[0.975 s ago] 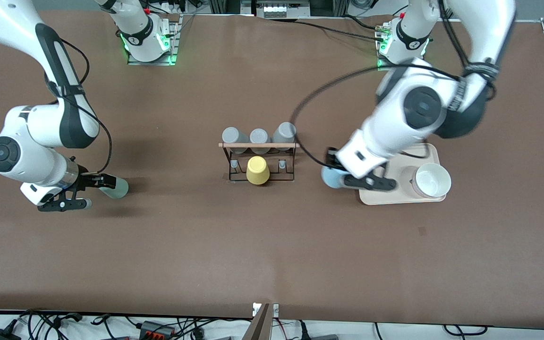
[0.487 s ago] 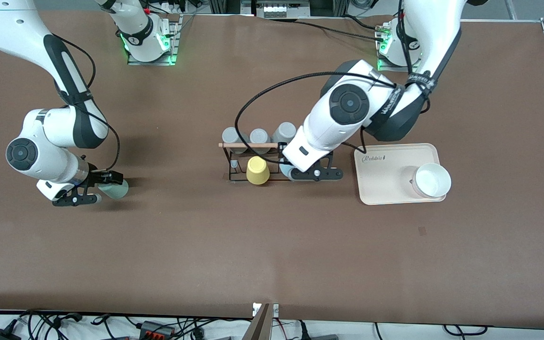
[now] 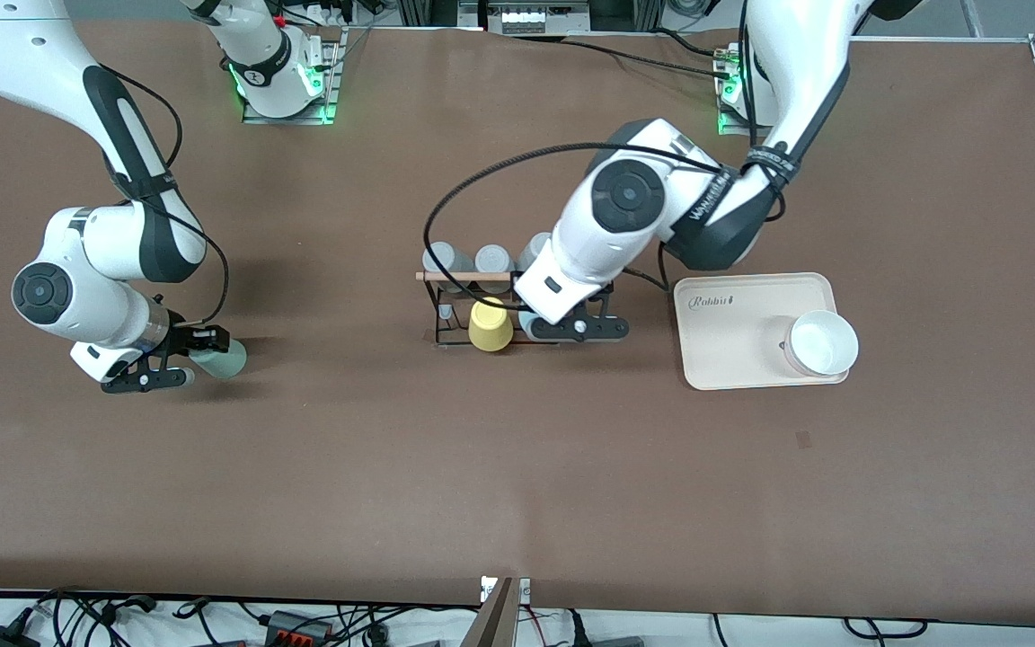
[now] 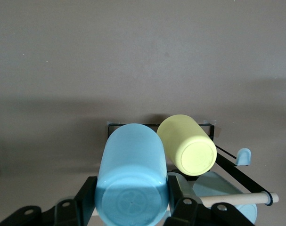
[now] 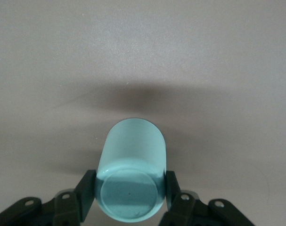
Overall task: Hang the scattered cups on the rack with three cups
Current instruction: 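Move the left gripper to the rack while the right gripper grasps the teal cup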
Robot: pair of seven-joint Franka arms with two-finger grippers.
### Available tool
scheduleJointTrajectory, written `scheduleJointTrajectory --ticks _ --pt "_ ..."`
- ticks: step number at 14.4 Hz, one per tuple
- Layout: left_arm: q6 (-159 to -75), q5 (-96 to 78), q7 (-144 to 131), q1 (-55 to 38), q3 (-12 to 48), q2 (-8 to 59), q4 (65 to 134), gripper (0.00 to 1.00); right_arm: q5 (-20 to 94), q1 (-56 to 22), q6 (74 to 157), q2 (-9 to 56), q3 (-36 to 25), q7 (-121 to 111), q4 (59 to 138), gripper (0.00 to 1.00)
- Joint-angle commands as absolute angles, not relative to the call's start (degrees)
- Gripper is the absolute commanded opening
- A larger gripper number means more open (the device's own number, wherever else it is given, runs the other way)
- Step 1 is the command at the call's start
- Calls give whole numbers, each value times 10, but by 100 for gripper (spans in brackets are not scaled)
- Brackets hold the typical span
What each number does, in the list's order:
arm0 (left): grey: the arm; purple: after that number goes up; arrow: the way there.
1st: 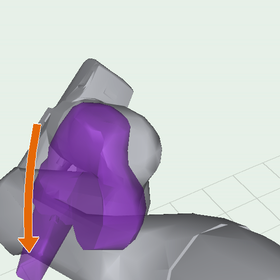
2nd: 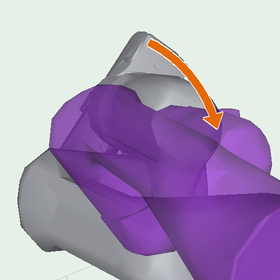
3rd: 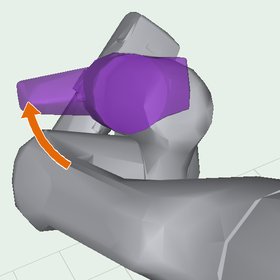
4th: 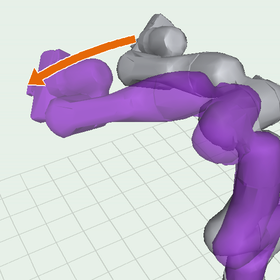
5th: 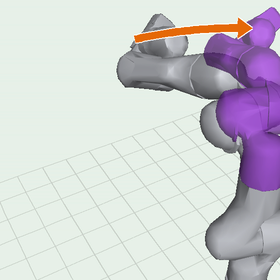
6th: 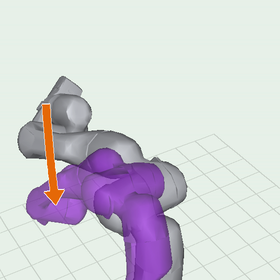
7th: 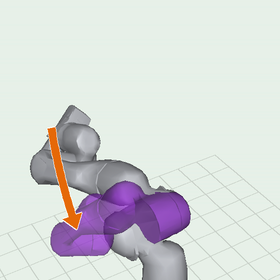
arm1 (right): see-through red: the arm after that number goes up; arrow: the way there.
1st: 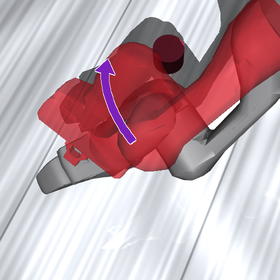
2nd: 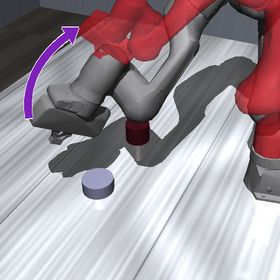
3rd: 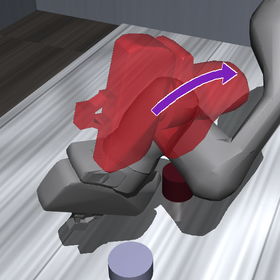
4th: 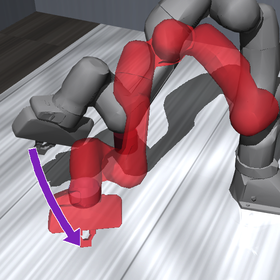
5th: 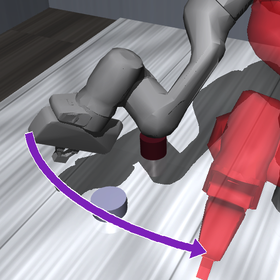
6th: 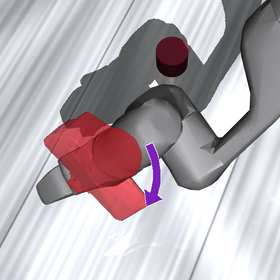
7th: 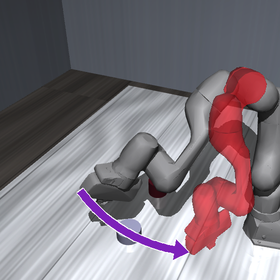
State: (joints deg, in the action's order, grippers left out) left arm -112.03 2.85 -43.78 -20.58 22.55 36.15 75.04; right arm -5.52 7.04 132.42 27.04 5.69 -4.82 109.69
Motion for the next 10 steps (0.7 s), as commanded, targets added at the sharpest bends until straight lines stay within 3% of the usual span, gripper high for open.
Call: scheduleJointTrajectory --ticks 1,4,10 --pt "-1120 50 -446 -215 219 377 736 0 -62 77 1329 258 62 -58 1105 38" --pt "-1157 67 -471 -222 220 380 751 0 -61 73 1298 247 64 -52 1085 34" --pt "-1160 68 -466 -222 219 381 782 0 -52 56 1107 231 80 -45 940 33"
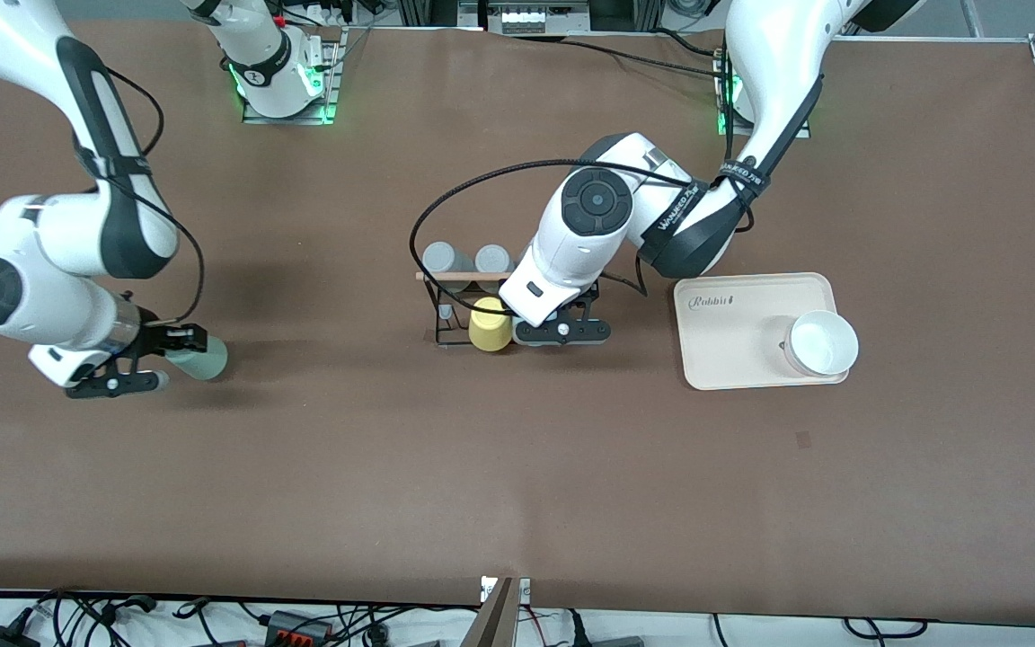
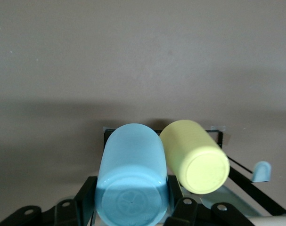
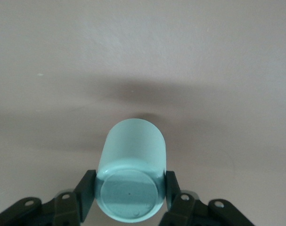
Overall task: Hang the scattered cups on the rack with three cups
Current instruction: 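Place the blue cup beside the yellow cup while the right gripper lifts the teal cup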
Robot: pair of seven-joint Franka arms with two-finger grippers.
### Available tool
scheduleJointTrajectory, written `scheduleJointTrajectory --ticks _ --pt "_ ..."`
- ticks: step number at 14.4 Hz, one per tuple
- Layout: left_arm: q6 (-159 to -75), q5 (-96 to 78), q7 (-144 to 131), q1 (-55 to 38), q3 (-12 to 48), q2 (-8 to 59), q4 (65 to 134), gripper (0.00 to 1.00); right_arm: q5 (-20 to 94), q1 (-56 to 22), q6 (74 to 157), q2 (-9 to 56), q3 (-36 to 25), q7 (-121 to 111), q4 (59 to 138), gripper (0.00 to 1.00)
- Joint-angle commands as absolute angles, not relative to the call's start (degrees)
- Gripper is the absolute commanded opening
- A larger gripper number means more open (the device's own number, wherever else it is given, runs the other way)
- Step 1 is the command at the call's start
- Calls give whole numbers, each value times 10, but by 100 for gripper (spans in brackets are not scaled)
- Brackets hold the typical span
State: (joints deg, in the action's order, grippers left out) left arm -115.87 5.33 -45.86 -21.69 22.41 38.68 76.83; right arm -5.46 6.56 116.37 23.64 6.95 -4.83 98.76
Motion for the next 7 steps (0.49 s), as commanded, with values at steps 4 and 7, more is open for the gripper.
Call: scheduleJointTrajectory --ticks 4,7 --pt "-1163 93 -472 -224 220 388 782 4 -20 38 1006 231 117 38 854 33" --pt "-1162 105 -502 -222 220 395 782 99 -6 28 978 232 151 103 826 33"
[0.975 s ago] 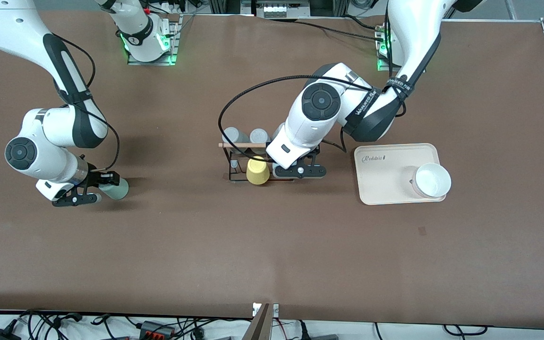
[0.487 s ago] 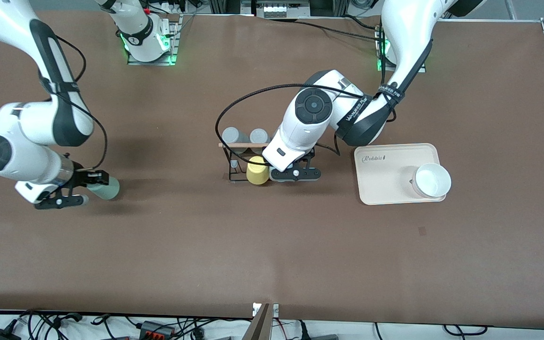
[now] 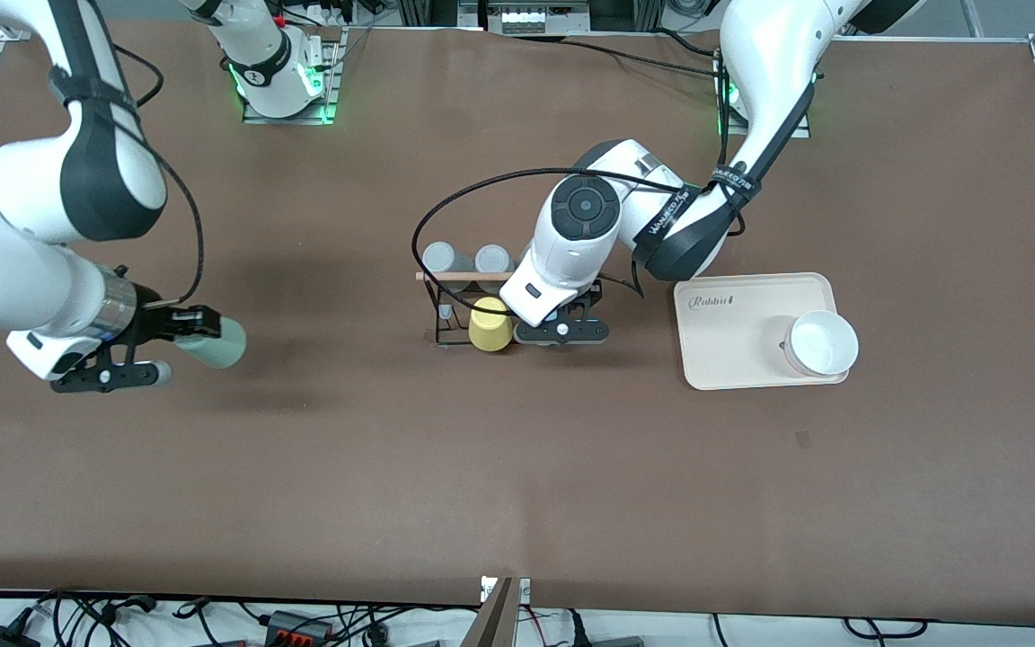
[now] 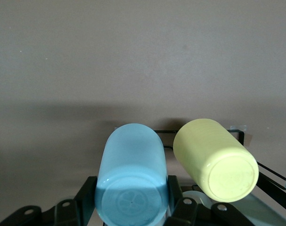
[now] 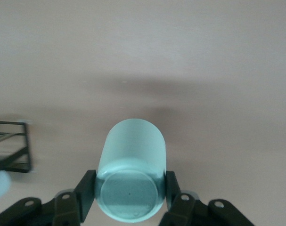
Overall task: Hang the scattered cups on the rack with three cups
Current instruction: 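Place the blue cup beside the yellow cup while the right gripper lifts the teal cup, then carry the teal cup to the rack with the right gripper while the left withdraws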
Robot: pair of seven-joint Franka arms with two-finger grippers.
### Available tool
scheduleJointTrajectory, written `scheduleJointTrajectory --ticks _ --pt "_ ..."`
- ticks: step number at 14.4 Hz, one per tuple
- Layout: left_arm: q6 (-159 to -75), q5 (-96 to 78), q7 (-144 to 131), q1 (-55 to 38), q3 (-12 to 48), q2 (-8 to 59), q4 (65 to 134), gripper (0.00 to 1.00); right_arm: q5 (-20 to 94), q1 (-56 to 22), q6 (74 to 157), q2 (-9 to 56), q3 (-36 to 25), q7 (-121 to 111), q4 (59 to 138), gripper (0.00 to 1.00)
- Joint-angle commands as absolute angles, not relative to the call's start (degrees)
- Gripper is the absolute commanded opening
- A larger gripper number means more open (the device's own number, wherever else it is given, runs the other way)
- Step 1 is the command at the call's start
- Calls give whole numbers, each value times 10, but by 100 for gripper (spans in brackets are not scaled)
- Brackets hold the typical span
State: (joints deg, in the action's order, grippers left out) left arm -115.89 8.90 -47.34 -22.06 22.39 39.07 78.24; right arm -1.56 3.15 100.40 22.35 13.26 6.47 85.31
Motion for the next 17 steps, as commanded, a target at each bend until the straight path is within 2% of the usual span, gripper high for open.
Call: scheduleJointTrajectory --ticks 1,3,5,8,14,17 --pt "-1162 106 -504 -220 219 393 780 100 -6 19 976 232 159 119 820 33" --pt "-1160 101 -508 -213 219 383 771 100 -5 -12 976 232 161 173 805 33" --pt "-1145 98 -505 -147 228 352 773 100 -7 -49 980 243 160 227 786 33" --pt "-1052 91 -494 -63 250 306 771 100 -8 -114 985 275 160 311 753 33" --pt "-880 30 -286 63 251 159 773 100 -21 -193 1016 316 157 412 738 33" --pt "-846 25 -203 109 250 128 801 100 -36 -208 1034 331 157 427 738 33"
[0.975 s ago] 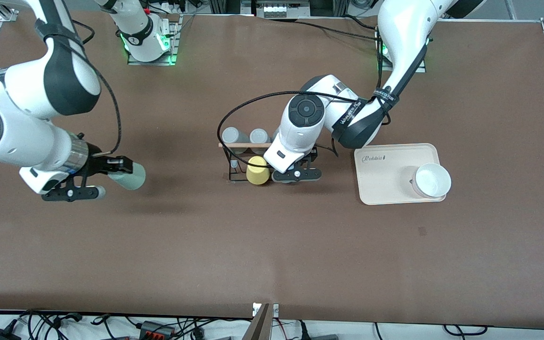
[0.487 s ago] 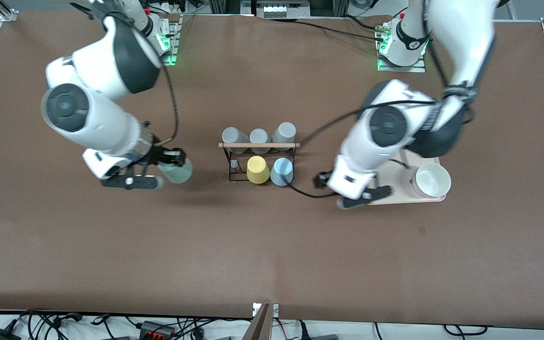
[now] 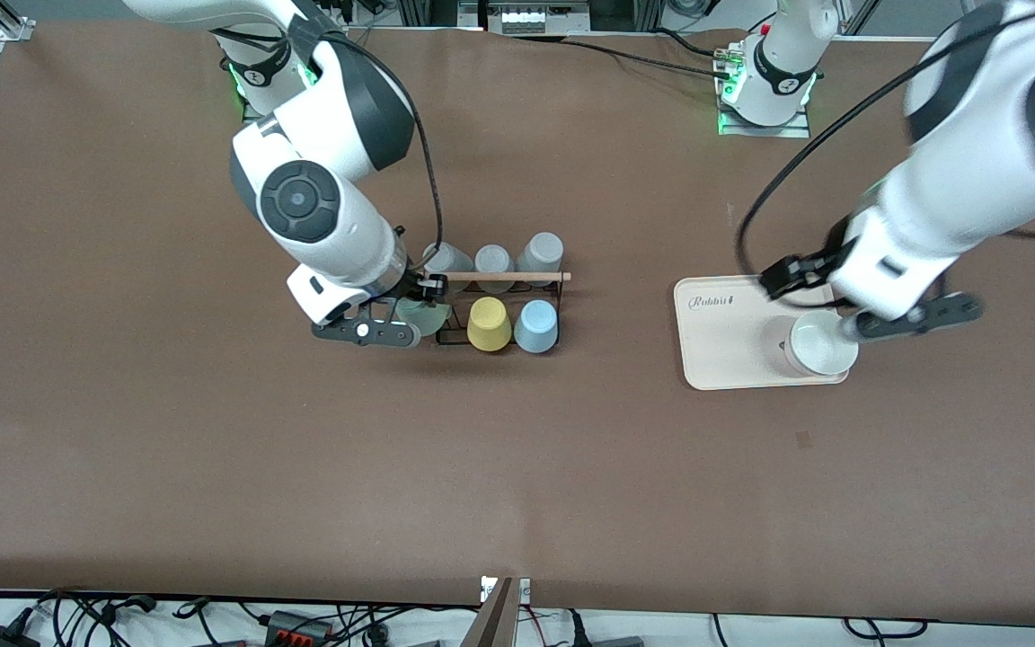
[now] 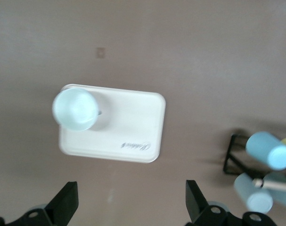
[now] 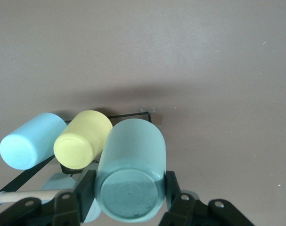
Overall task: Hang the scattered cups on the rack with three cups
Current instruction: 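Carry the teal cup to the rack with the right gripper while the left withdraws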
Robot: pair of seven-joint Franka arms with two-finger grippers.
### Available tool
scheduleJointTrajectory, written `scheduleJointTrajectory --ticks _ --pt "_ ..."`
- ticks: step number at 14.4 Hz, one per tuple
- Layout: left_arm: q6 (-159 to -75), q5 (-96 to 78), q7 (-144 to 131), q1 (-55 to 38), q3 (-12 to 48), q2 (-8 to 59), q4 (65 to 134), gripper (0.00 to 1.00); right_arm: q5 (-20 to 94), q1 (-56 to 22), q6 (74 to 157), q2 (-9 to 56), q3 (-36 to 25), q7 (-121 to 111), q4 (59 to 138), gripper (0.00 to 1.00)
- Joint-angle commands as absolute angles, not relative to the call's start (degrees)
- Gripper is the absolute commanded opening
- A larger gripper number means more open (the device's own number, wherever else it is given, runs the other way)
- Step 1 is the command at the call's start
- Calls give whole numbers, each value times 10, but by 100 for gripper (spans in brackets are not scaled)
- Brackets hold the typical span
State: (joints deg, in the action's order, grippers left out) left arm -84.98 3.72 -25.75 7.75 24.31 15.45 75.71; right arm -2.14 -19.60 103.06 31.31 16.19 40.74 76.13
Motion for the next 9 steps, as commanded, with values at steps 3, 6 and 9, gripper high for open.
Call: scheduleJointTrajectory --ticks 3,6,9 --pt "-892 -8 -168 139 252 77 882 100 -62 -223 1045 355 157 443 741 33" --pt "-893 -8 -165 136 259 42 924 100 -66 -236 1052 373 157 455 742 34" --pt "-889 -4 -165 138 258 46 913 100 -83 -240 1076 387 157 455 744 34"
